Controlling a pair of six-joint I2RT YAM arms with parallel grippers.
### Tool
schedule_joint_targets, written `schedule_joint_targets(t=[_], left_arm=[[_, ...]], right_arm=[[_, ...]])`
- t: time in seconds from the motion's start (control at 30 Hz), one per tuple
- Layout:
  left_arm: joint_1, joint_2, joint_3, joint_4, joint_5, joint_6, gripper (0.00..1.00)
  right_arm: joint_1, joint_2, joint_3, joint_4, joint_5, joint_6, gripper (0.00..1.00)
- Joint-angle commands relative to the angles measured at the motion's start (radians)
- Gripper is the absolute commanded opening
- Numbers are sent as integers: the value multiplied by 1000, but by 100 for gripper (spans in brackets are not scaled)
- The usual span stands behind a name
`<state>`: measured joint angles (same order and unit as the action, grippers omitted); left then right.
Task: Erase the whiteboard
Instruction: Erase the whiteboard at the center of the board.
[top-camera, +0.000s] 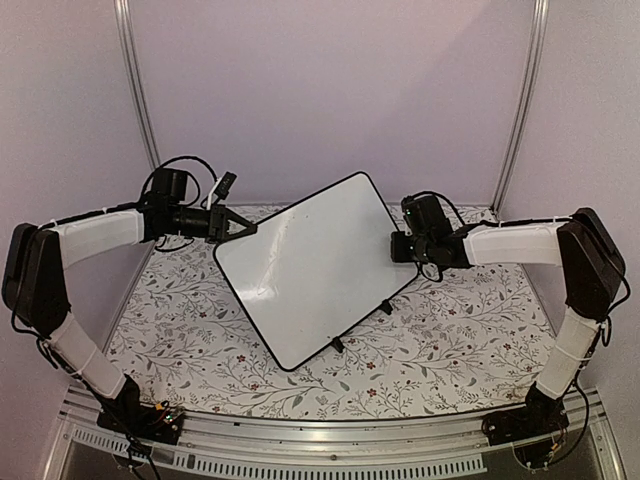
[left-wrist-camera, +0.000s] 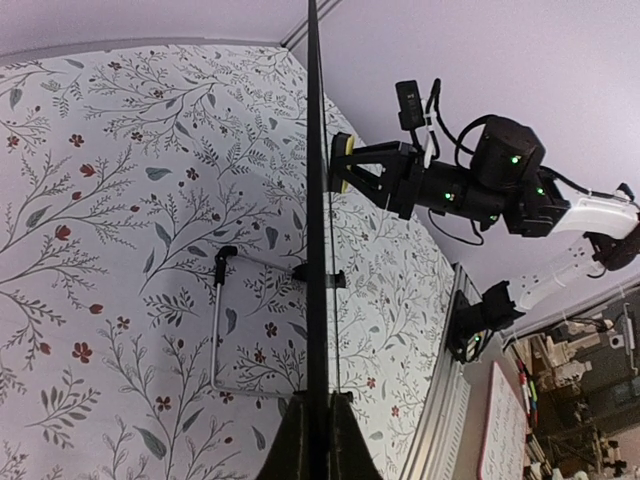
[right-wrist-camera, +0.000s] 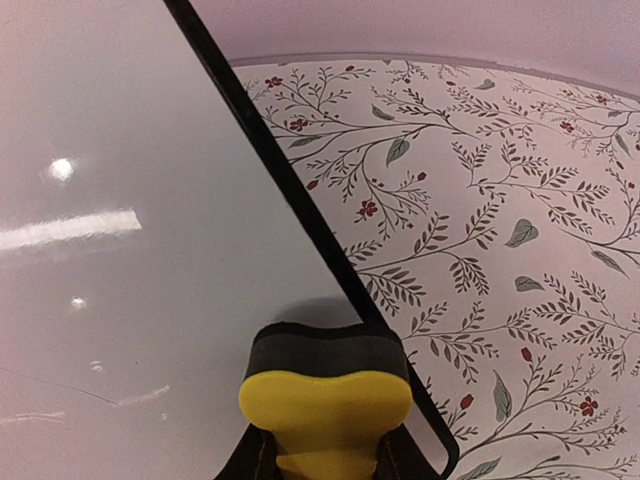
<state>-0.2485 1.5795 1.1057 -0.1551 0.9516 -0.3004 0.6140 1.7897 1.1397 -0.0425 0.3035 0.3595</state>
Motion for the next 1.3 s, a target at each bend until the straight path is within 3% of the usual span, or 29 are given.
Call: schedule_joint_targets(t=[0.0, 0.87, 1.0, 1.13, 1.27], left_arm=[[-7, -6, -6, 27, 38, 33, 0], [-7, -13, -7, 27, 38, 33, 0], [-9, -11, -7, 27, 38, 32, 0], [-9, -9, -6, 26, 39, 31, 0], [-10, -11, -7, 26, 39, 31, 0]], right_arm=[[-3, 23, -10, 0, 29, 6, 0], [-3, 34, -18, -57, 68, 24, 0], [-3, 26, -9, -25, -1, 18, 0], [-2, -10, -5, 83, -185, -5, 0], [17, 1, 94, 74, -234, -7, 0]])
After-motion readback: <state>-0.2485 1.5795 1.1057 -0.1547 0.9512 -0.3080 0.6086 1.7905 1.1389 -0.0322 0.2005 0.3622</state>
